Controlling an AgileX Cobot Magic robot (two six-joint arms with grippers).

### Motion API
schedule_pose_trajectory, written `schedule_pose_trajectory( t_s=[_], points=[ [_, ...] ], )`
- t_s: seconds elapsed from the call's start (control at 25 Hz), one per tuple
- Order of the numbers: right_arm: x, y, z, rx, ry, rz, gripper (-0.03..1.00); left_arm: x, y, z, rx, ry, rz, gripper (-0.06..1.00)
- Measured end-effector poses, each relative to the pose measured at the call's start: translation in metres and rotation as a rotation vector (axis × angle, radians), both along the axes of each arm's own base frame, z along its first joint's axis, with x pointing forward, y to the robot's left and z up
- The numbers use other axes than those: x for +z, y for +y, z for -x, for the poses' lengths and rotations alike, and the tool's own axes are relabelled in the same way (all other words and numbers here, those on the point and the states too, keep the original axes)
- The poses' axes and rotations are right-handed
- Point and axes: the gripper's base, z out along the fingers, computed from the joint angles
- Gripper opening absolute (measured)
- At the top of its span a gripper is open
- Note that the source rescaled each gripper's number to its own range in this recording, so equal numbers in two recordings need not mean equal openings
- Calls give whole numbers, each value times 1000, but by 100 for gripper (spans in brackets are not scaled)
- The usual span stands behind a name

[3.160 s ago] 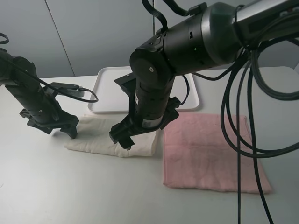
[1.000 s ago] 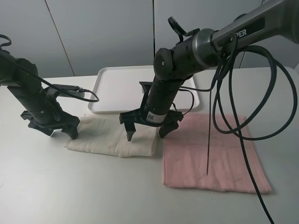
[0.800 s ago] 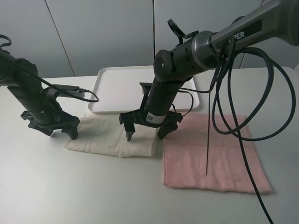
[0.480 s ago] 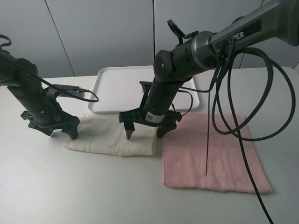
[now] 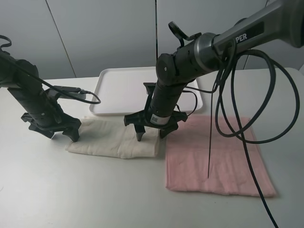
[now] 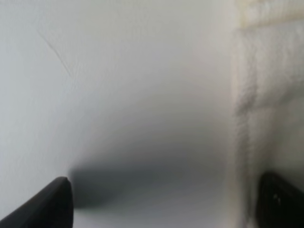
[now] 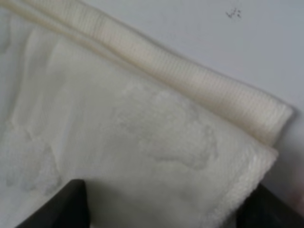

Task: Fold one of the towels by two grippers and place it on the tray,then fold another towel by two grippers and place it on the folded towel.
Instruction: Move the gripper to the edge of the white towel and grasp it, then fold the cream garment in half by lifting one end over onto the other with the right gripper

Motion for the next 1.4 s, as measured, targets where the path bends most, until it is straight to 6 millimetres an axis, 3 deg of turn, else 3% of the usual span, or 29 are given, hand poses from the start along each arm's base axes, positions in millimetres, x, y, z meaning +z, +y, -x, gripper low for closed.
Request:
schedule_pose_trajectory(
  t_s=[0.52,0.6,0.76,1.4],
  points=[
    [-6,5,0,37,-32,16,57,0,0,0,0,1,0,100],
    [-7,4,0,43,-34,21,47,0,0,0,0,1,0,100],
    [-11,10,4,80,-50,21,11,-1,0,0,0,1,0,100],
    [-5,14,6,126,-93,27,10,-1,0,0,0,1,0,100]
  ],
)
